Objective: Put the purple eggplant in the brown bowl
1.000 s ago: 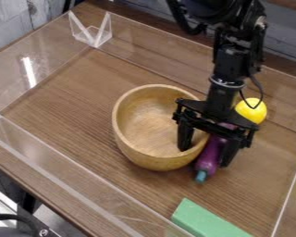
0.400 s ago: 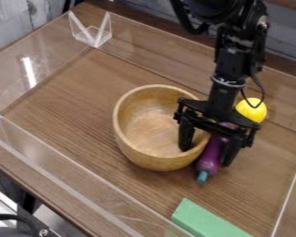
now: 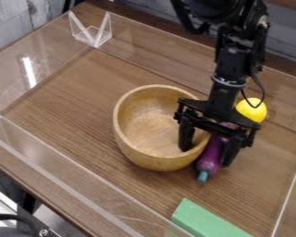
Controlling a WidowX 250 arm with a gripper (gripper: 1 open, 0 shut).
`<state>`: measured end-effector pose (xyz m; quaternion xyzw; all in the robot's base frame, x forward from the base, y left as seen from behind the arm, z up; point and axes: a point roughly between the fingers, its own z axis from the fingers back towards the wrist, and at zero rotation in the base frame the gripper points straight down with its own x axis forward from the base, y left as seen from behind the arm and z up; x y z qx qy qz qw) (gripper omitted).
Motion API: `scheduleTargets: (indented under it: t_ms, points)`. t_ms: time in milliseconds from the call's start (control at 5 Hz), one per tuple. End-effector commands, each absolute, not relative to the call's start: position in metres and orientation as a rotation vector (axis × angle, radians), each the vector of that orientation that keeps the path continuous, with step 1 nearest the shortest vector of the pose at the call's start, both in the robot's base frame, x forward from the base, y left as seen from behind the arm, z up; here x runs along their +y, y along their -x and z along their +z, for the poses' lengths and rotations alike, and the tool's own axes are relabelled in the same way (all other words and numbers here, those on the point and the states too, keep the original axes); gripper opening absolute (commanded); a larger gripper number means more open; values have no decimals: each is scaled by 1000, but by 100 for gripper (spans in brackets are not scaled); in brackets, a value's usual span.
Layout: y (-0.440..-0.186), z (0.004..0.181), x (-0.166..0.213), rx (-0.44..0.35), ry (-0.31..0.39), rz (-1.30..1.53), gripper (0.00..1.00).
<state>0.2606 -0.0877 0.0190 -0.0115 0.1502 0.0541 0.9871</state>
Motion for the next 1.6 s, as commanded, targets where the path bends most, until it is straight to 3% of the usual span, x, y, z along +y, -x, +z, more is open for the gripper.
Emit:
scheduleTargets:
  t_ms: [0, 1400]
  points:
    - [-254, 8, -102, 332, 22, 78, 100]
    - [-261, 8, -87, 336, 20, 121, 100]
